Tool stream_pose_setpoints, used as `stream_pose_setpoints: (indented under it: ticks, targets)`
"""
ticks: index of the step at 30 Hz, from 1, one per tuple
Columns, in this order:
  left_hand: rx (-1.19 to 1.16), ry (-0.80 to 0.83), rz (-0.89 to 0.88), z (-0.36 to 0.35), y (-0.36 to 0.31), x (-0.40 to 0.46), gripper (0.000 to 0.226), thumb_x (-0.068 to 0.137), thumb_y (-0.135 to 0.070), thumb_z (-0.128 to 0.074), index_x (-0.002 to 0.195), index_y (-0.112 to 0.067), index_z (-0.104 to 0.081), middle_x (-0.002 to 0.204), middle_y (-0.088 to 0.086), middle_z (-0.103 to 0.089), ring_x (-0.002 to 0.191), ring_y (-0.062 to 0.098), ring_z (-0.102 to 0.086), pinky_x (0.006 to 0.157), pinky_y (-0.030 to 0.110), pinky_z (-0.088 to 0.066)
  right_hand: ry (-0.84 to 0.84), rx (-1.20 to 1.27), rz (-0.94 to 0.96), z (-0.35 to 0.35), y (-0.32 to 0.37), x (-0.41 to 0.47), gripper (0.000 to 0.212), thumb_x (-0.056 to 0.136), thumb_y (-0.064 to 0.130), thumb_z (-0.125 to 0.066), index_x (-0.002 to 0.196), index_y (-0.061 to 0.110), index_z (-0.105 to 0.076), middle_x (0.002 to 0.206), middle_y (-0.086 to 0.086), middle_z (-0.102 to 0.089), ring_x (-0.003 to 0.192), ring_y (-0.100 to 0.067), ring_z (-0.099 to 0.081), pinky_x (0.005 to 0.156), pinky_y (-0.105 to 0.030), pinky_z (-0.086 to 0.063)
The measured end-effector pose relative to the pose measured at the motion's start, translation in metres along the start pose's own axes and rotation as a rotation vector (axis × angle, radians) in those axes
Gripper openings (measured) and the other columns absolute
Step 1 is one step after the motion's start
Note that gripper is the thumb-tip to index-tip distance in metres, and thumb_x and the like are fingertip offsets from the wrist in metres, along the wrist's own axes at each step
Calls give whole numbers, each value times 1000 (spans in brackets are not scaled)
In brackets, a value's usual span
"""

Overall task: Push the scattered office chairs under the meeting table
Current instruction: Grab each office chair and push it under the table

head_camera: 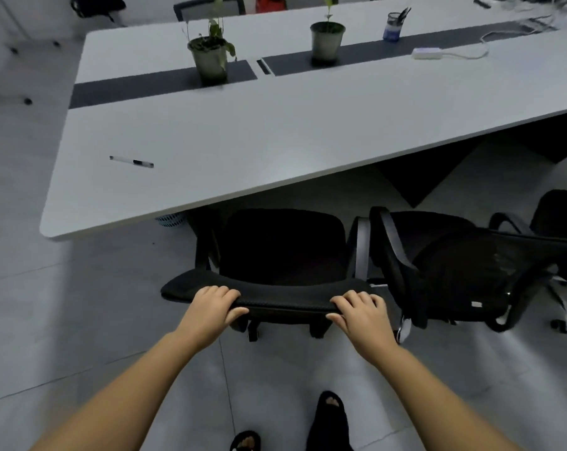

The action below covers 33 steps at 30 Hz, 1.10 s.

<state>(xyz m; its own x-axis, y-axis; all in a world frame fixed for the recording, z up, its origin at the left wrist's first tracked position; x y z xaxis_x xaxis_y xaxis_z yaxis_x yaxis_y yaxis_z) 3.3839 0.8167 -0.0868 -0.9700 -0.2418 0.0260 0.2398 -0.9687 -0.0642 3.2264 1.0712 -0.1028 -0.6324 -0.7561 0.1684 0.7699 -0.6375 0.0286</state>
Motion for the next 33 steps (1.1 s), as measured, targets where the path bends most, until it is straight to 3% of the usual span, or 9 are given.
stream_pose_setpoints:
  ticks: [6,10,12,15,18,21,24,28,33]
  targets:
    - [-64,34,154,3,-16,52,59,82,-56,-34,97,-10,-66,86,8,-68,78,30,-62,77,39,-45,28,-13,120,-14,-51,71,44,83,52,-30,90,25,-63,78,3,-63,70,-22,-60,73,-37,-38]
    - [-82,87,201,3,-20,79,49,91,-50,-40,114,-11,-57,106,8,-63,98,29,-56,90,36,-35,21,21,172,-18,-76,105,43,81,52,-33,87,23,-64,76,2,-63,69,-23,-61,70,-39,-47]
    - [-78,68,223,2,-20,94,53,90,-54,-35,112,-12,-58,103,6,-63,94,26,-57,87,35,-37,25,23,198,-20,-86,126,47,84,54,-30,88,23,-64,77,1,-63,70,-24,-61,70,-38,-47]
    - [-20,43,205,-1,-13,118,59,83,-57,-27,93,-12,-65,80,3,-67,73,24,-62,67,34,-47,16,20,244,-23,-103,163,62,89,59,-15,89,22,-65,77,1,-64,70,-24,-62,70,-38,-48]
    - [75,13,226,-1,6,140,51,82,-55,-31,72,-15,-63,61,-1,-63,55,20,-60,53,27,-46,49,9,277,-25,-118,199,56,86,59,-22,90,23,-65,78,1,-64,71,-24,-63,68,-39,-49]
    - [99,-29,214,-4,17,163,48,82,-54,-33,66,-16,-58,55,-2,-58,50,19,-56,50,26,-43,78,-15,311,-27,-131,233,62,89,59,-11,91,26,-64,80,4,-64,72,-20,-62,71,-36,-45]
    - [71,-34,207,-7,22,186,49,83,-54,-34,65,-16,-58,53,-2,-56,50,18,-54,50,28,-43,100,-18,316,-31,-141,264,65,90,59,-4,94,28,-62,83,6,-64,74,-18,-61,76,-33,-33]
    - [63,-49,251,-8,35,210,50,82,-55,-33,66,-16,-59,53,-3,-55,50,18,-54,51,29,-44,140,-22,361,-33,-147,298,59,89,59,-11,95,30,-62,84,8,-64,76,-17,-63,71,-36,-48]
    - [131,-15,269,1,42,239,46,80,-55,-33,64,-19,-57,54,-4,-56,48,17,-53,48,25,-37,194,-11,385,-34,-155,332,62,90,59,-9,94,29,-63,85,7,-66,76,-18,-64,71,-39,-49]
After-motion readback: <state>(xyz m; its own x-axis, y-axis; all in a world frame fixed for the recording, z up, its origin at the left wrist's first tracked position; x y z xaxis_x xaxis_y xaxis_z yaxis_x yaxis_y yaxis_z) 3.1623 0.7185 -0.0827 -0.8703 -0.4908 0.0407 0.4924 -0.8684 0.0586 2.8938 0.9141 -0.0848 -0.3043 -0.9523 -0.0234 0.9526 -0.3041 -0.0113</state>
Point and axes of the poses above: each hand's wrist, its own x-axis towards the middle knuckle, its own z-axis out of the back of the hand, y = z × x, the point moved 1 cm from there along x, towards the middle knuckle
